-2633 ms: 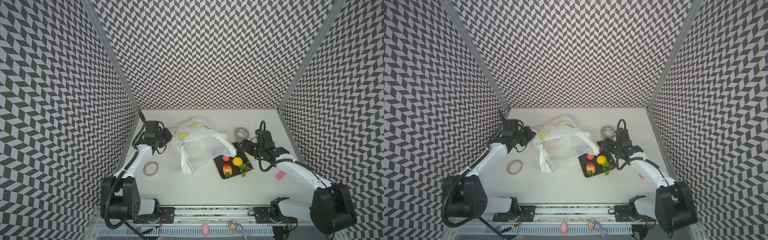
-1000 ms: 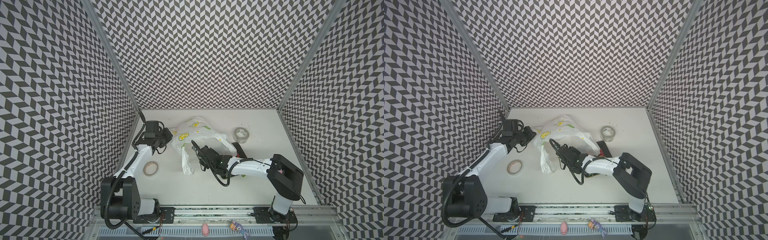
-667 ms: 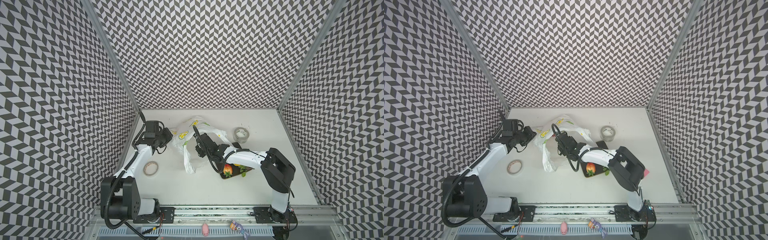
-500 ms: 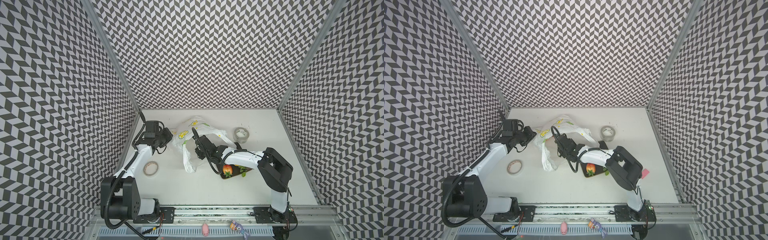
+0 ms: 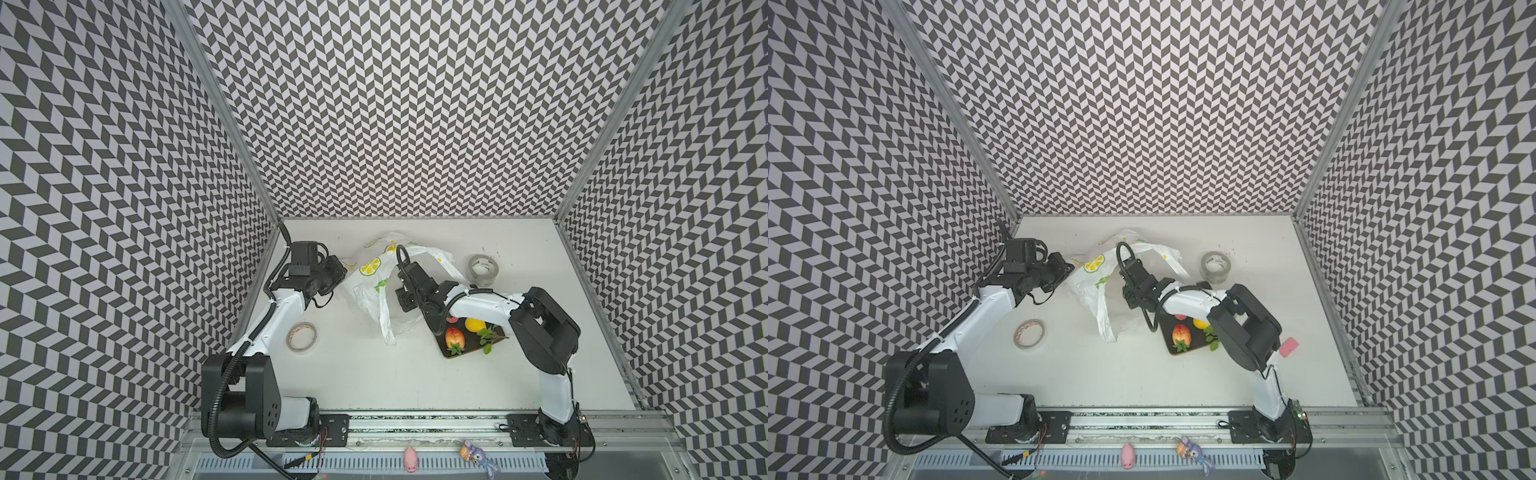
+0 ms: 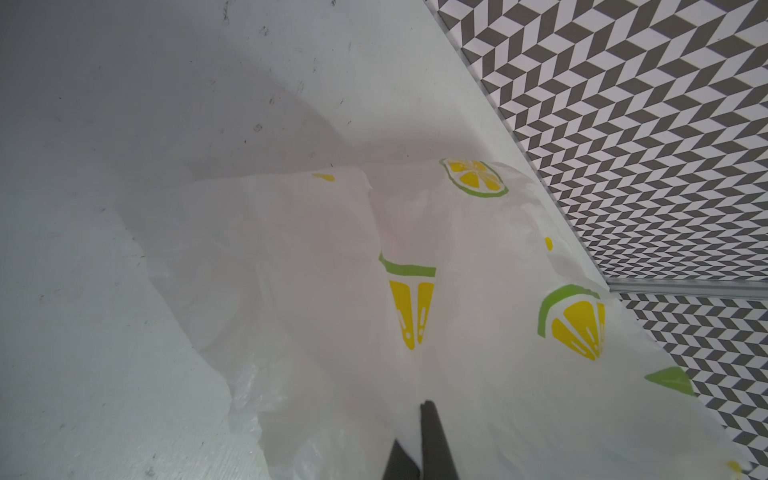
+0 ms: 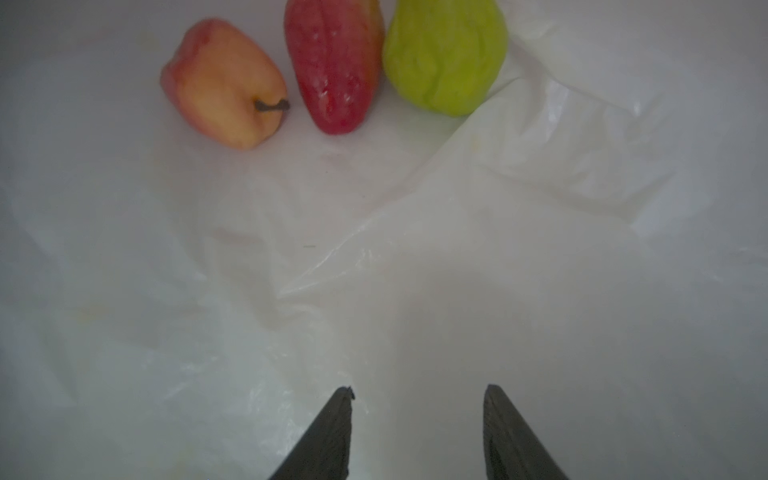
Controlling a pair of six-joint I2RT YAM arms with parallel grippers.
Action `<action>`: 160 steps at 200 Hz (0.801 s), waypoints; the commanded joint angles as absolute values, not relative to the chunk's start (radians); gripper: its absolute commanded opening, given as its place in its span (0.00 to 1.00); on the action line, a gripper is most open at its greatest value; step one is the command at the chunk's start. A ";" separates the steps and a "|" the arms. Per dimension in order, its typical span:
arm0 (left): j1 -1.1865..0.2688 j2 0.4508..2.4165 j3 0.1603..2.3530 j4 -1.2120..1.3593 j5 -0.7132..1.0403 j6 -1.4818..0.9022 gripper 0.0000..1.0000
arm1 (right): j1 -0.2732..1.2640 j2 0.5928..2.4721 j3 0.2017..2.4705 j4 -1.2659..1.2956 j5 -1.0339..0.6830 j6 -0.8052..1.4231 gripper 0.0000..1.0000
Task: Take the fake fruits out of the plastic bag
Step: 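Move the open right gripper back into the bag above the fruits, then lower the open right gripper around the small peach nearest the bag opening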
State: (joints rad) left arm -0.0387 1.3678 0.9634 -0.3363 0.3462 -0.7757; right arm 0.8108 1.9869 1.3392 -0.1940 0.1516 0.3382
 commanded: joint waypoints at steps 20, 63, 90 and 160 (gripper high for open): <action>-0.038 1.355 0.978 -0.313 0.367 -0.752 0.00 | 0.770 1.978 1.281 0.070 -0.146 0.893 0.52; -0.040 1.364 0.991 -0.328 0.369 -0.728 0.00 | 0.751 2.029 1.285 0.233 -0.161 1.273 0.56; -0.040 1.376 1.003 -0.346 0.373 -0.695 0.00 | 0.750 2.098 1.373 0.255 -0.135 1.374 0.61; -0.040 1.472 1.102 -0.405 0.400 -0.564 0.00 | 0.747 2.275 1.553 0.271 -0.084 1.340 0.71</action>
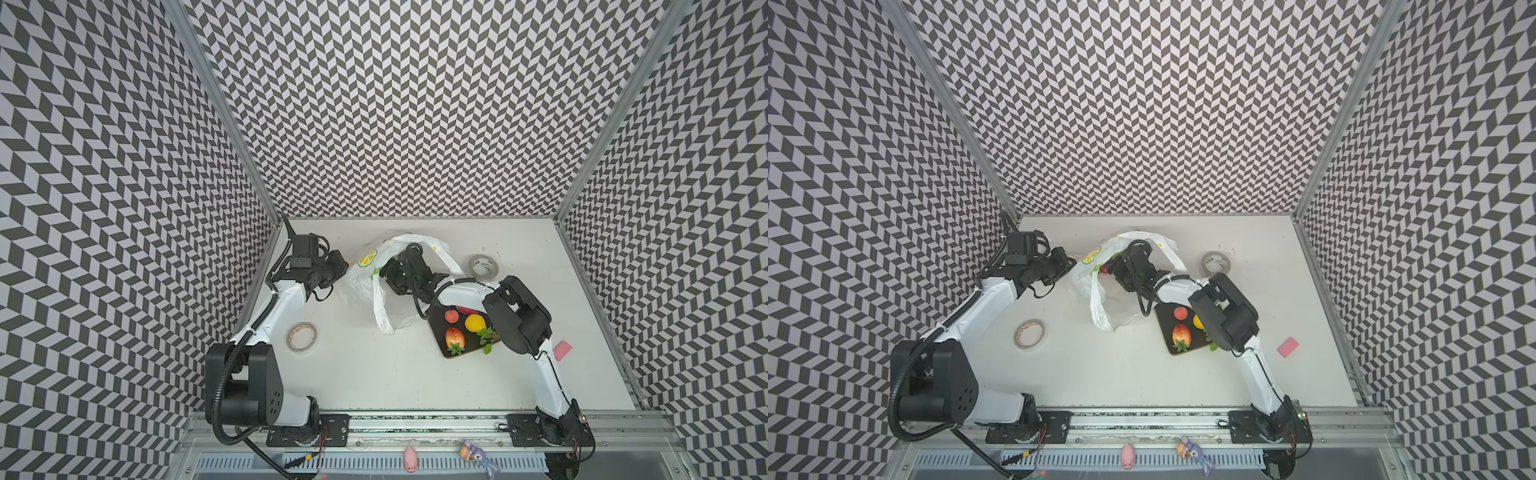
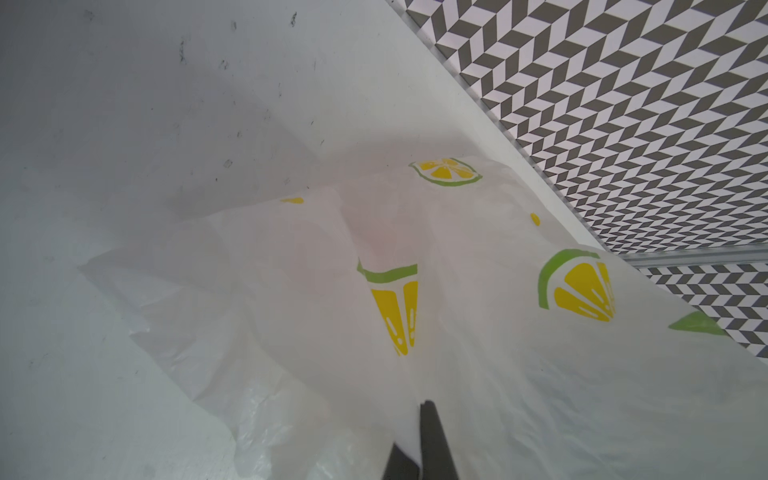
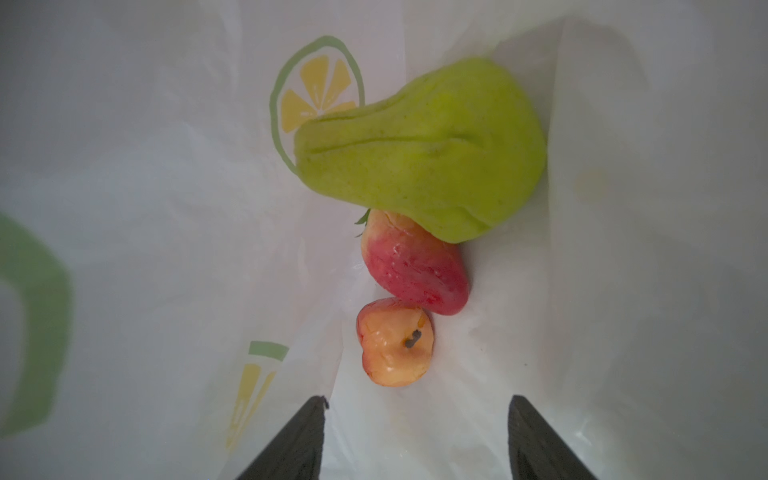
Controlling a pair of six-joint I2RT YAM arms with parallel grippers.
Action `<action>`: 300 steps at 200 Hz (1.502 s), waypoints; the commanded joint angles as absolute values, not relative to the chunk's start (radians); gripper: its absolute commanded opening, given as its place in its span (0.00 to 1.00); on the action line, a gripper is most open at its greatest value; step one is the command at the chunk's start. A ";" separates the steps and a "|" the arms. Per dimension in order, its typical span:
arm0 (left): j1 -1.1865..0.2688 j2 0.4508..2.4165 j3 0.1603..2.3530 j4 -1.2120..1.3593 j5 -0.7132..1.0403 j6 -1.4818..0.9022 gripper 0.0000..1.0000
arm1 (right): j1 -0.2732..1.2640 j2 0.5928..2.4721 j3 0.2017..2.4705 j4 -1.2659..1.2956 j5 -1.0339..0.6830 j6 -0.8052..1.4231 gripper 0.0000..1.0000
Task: Take the fake fruits out of the plastic bag
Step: 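Lower the open right gripper around the small peach nearest the bag opening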
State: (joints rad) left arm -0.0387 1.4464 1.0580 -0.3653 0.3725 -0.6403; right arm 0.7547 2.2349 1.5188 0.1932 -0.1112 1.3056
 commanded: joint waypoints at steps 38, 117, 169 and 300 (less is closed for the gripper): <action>-0.039 1.474 1.101 -0.444 0.368 -0.526 0.02 | 0.735 2.294 1.526 0.336 -0.054 1.405 0.72; -0.039 1.351 1.176 -0.530 0.087 -0.490 0.83 | 0.736 2.309 1.531 0.391 -0.046 1.457 0.67; -0.037 1.613 1.355 -0.596 0.059 -0.414 0.90 | 0.749 2.372 1.645 0.342 -0.138 1.340 0.67; -0.027 2.017 1.522 -0.632 0.167 -0.299 0.67 | 0.788 2.526 1.833 0.306 -0.244 1.343 0.71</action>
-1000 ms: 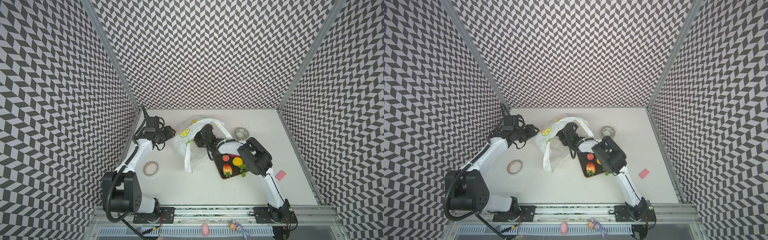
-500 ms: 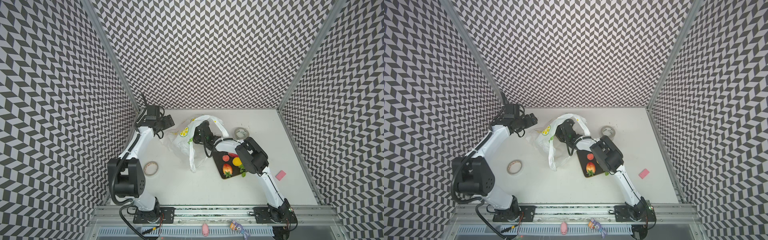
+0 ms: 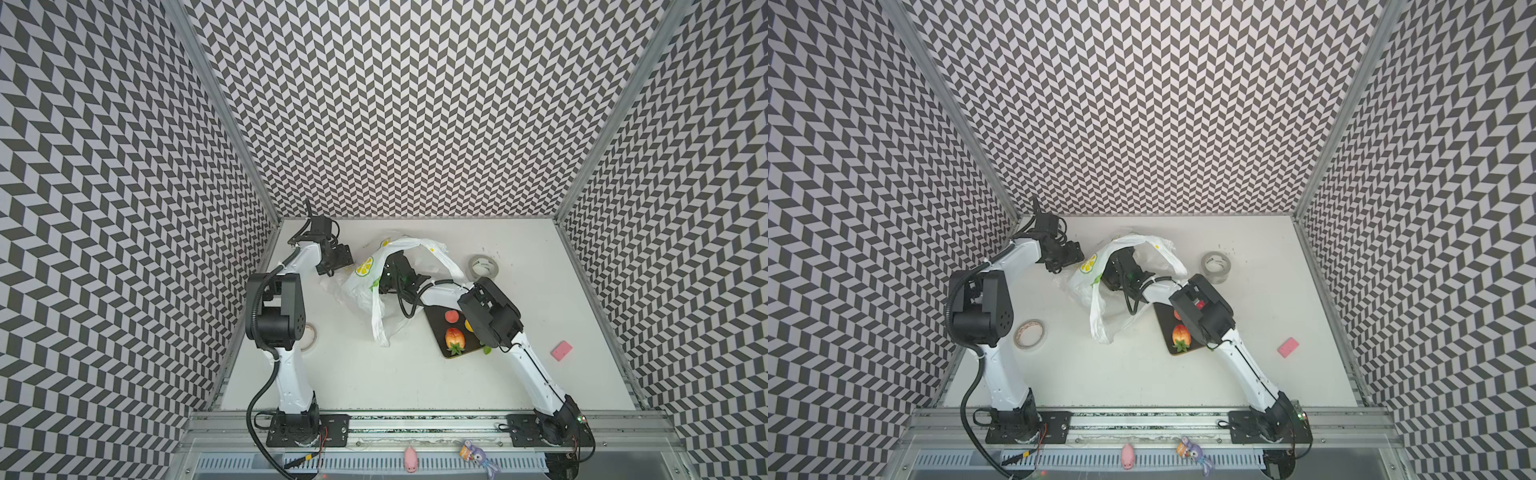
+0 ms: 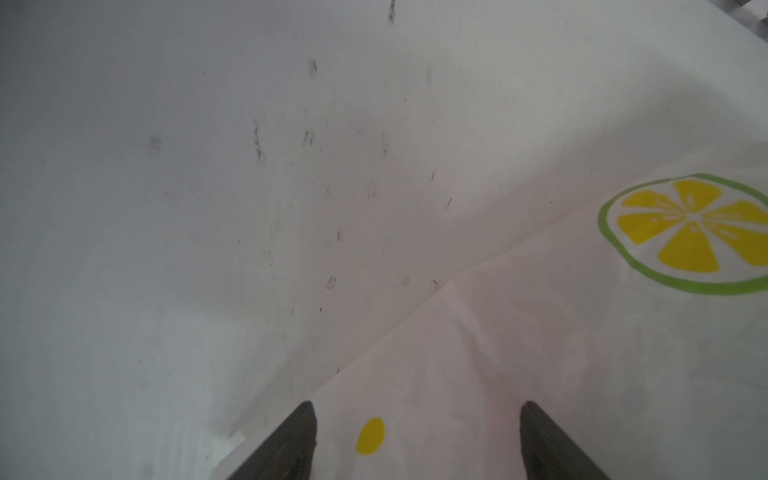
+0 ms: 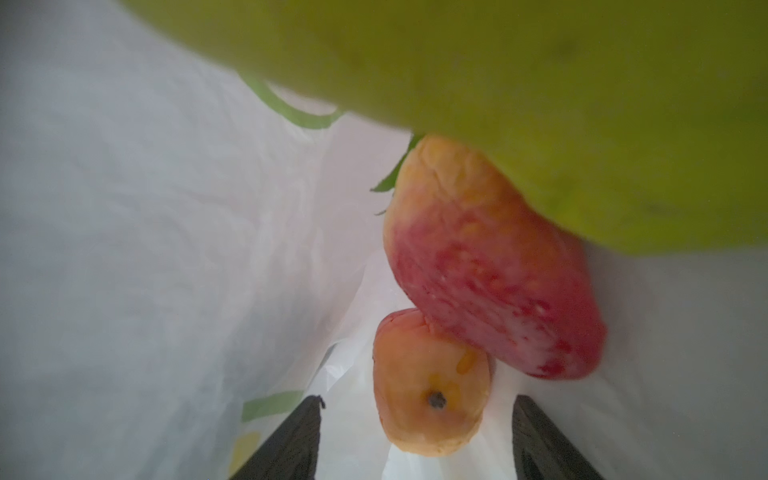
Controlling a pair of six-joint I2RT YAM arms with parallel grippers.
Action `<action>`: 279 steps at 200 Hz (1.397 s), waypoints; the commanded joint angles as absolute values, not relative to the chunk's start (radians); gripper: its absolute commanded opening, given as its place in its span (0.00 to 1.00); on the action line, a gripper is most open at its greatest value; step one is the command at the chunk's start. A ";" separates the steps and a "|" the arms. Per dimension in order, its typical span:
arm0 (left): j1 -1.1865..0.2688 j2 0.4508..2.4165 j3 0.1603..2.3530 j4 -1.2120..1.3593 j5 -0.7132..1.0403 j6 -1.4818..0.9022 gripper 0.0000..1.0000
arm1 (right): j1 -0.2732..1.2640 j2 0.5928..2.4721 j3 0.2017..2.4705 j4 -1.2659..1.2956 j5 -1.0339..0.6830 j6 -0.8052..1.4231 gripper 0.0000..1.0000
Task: Take the fake fruits out of the plastic bag
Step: 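Lower the open right gripper around the small peach nearest the bag opening, then close the right gripper on the small peach and lift it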
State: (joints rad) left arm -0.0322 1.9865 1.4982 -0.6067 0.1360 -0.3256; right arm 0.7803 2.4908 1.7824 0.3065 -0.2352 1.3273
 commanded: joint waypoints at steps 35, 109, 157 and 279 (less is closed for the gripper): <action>-0.034 2.021 1.492 -0.606 0.204 -0.301 0.50 | 0.793 2.566 1.892 0.252 -0.223 1.350 0.71; -0.058 1.993 1.436 -0.592 0.249 -0.283 0.33 | 0.798 2.635 1.967 0.189 -0.231 1.351 0.71; -0.078 1.983 1.427 -0.574 0.328 -0.275 0.22 | 0.810 2.631 1.993 0.131 -0.254 1.302 0.70; -0.071 1.886 1.371 -0.519 0.339 -0.299 0.04 | 0.798 2.590 1.964 0.067 -0.208 1.248 0.36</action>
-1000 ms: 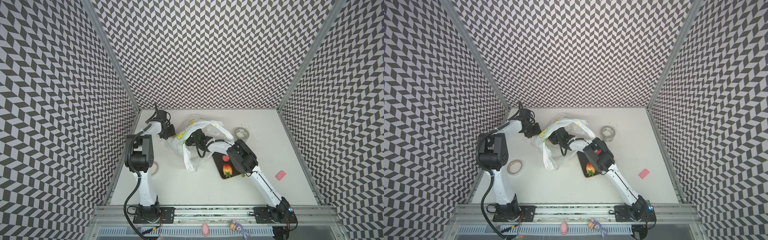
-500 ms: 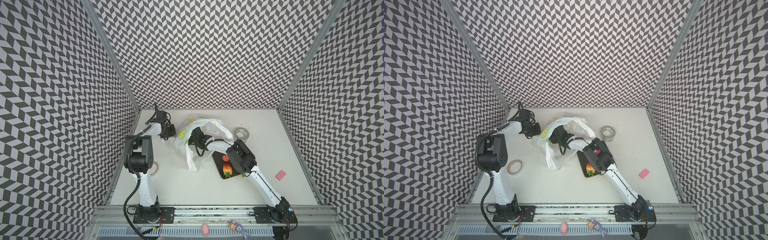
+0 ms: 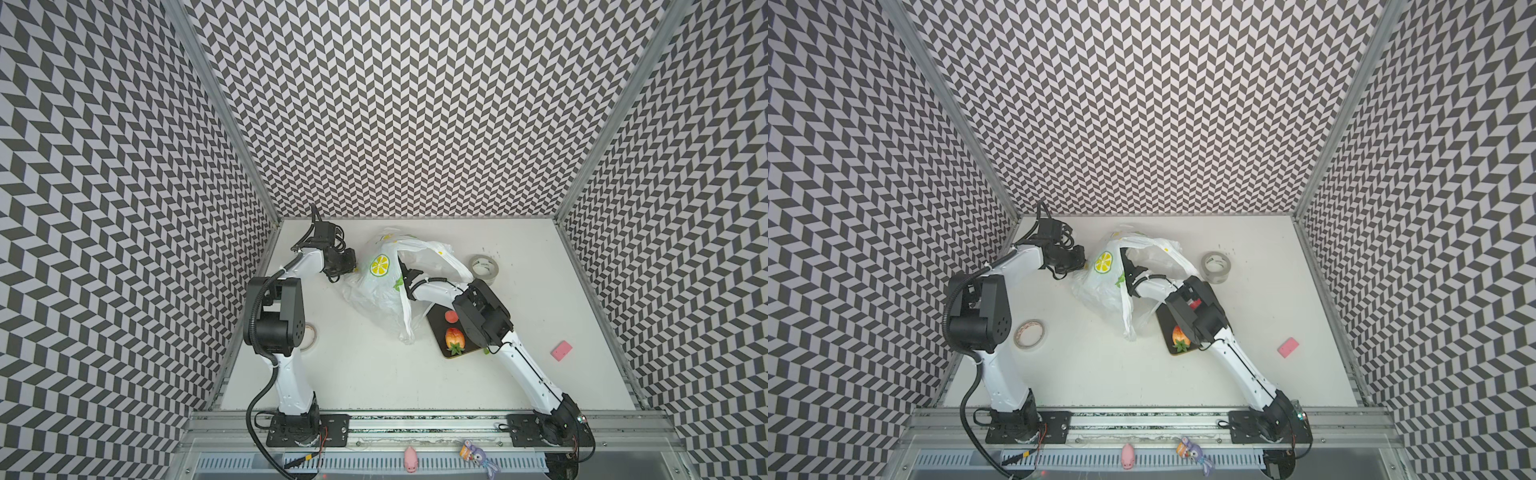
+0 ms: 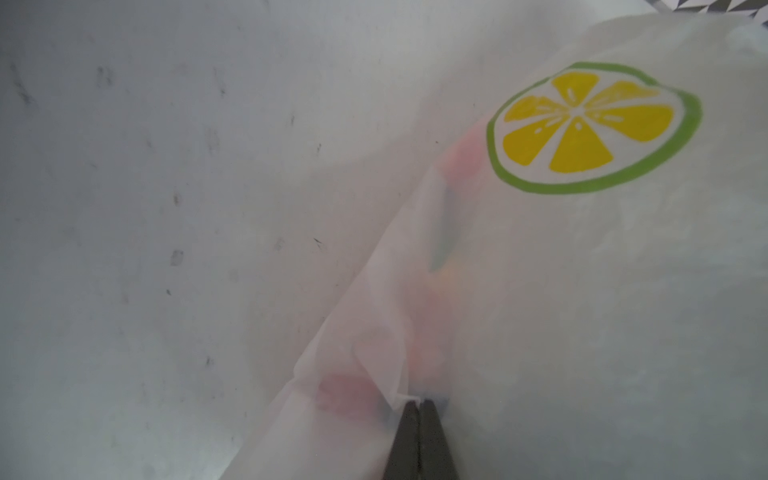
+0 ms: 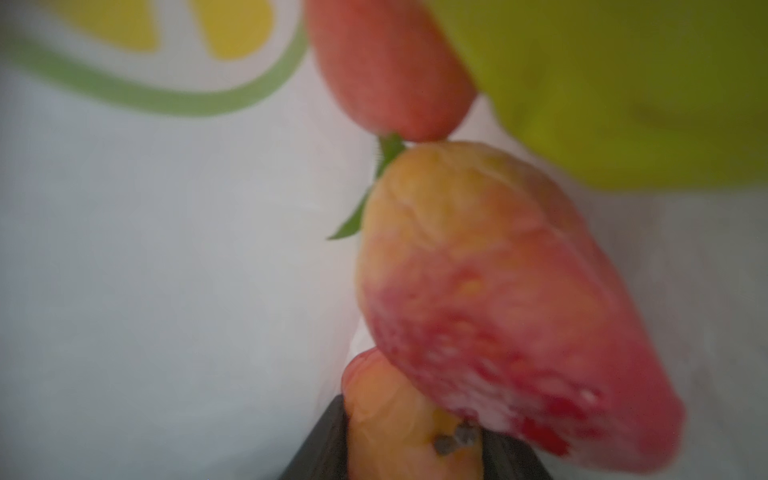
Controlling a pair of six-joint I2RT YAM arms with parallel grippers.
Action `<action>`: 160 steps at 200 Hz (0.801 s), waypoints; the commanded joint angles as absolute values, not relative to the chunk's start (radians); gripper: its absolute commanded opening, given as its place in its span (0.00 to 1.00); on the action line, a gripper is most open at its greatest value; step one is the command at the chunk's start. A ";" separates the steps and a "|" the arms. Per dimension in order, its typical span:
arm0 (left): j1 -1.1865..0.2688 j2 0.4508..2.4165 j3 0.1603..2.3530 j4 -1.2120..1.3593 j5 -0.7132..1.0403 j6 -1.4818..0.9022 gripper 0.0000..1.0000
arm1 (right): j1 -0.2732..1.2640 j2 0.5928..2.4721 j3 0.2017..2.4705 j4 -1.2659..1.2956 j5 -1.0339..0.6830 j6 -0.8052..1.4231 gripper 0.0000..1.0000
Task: Take the fake fruits out of the plastic bag
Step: 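Close the right gripper on the small peach and lift it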
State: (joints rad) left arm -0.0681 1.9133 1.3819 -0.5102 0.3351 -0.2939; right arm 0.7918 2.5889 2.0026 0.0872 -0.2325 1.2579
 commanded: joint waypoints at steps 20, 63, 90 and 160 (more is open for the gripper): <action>-0.060 1.879 1.370 -0.505 0.281 -0.312 0.04 | 0.794 2.547 1.929 0.073 -0.194 1.228 0.33; -0.044 1.861 1.334 -0.452 0.235 -0.353 0.06 | 0.790 2.415 1.770 0.129 -0.162 1.214 0.32; -0.032 1.846 1.318 -0.422 0.233 -0.373 0.06 | 0.787 2.322 1.670 0.145 -0.141 1.202 0.31; -0.014 1.831 1.298 -0.385 0.253 -0.349 0.00 | 0.769 2.063 1.364 0.169 -0.098 1.122 0.31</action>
State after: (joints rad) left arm -0.0223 1.8618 1.3178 -0.4156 0.2493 -0.3676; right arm 0.7807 2.1754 1.4441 0.1204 -0.1307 1.1667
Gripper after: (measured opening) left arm 0.048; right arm 0.406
